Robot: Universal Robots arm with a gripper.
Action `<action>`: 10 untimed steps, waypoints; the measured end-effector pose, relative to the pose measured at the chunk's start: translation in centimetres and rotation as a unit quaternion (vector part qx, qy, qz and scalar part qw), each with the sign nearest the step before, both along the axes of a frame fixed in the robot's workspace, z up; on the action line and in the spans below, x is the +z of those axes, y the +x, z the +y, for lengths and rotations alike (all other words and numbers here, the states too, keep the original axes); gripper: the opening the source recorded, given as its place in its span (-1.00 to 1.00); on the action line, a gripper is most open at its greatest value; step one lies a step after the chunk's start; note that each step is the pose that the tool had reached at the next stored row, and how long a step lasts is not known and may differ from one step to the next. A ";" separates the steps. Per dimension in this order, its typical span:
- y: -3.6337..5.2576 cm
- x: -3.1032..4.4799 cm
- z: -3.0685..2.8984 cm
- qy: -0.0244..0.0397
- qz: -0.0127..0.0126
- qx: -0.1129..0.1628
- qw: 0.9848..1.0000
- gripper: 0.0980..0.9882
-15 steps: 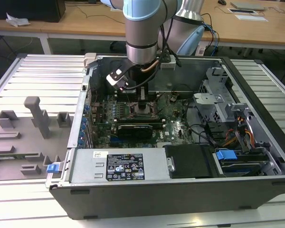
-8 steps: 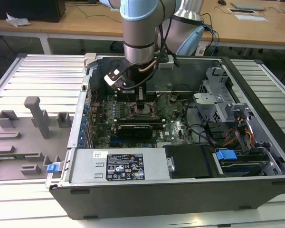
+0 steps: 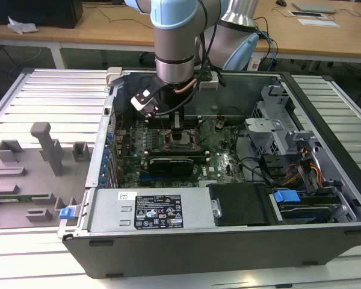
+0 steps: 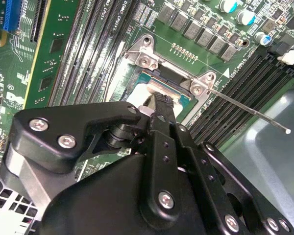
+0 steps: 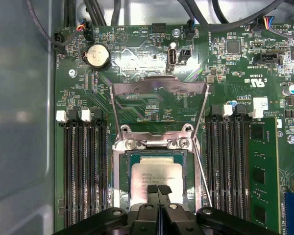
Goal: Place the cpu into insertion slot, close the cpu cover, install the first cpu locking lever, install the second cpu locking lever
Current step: 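Place the cpu into insertion slot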
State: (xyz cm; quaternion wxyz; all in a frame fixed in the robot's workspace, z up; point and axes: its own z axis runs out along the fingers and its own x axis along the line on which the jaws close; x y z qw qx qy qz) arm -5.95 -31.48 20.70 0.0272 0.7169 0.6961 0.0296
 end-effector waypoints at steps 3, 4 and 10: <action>0.04 -0.02 0.00 0.000 0.000 0.000 1.000 -0.98; 0.04 0.02 0.00 0.000 0.000 0.000 1.000 -0.98; -0.08 0.46 0.00 0.000 0.000 0.000 1.000 -0.98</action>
